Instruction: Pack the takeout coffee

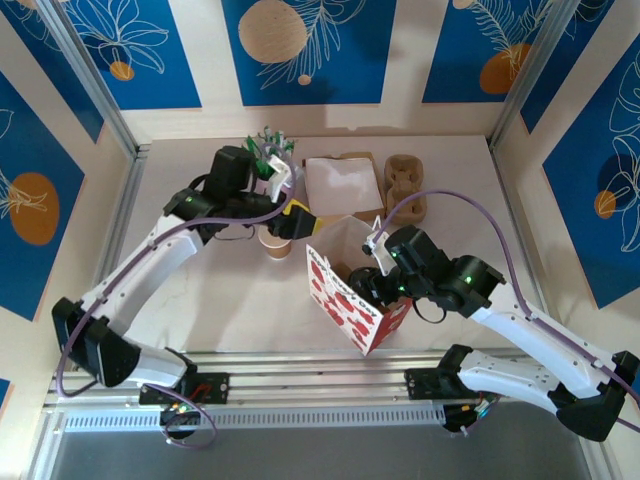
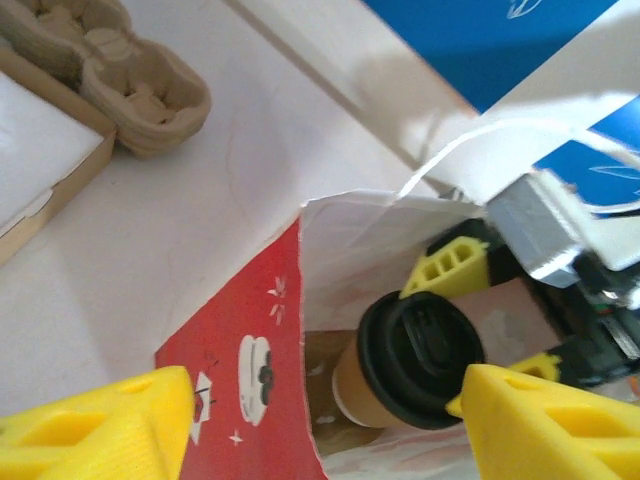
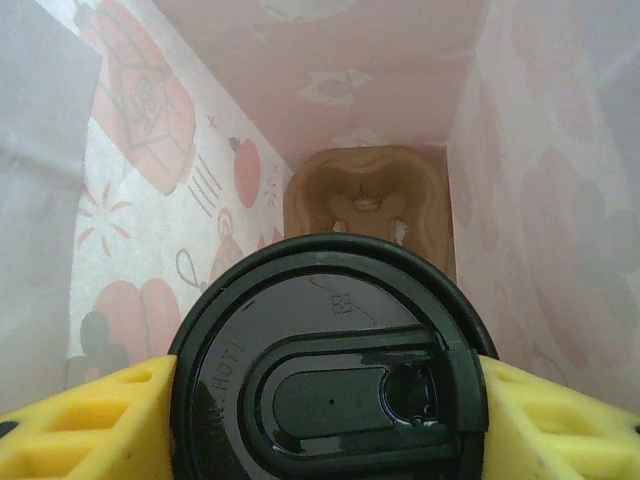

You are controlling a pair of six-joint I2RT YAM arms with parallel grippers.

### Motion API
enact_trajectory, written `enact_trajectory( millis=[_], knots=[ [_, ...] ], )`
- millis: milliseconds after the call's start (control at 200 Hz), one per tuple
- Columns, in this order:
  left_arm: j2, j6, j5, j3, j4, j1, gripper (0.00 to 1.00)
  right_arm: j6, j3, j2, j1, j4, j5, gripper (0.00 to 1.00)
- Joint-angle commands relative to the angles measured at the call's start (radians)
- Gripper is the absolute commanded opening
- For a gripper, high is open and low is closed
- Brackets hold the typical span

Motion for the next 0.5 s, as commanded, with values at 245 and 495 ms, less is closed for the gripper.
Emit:
enact_trajectory(
  millis=[245,495],
  knots=[
    [0.167,0.197,-0.116,0.173,-0.277,-0.092,0.67,-0.017,0.014,-0.025,-0.007,0.009,-0.039,0.42],
    [0.231,0.213,-0.155,0.218,-0.317,-0.112,0.55,-0.018,0.012,-0.031,-0.009,0.006,-0.040,0.42]
  ],
)
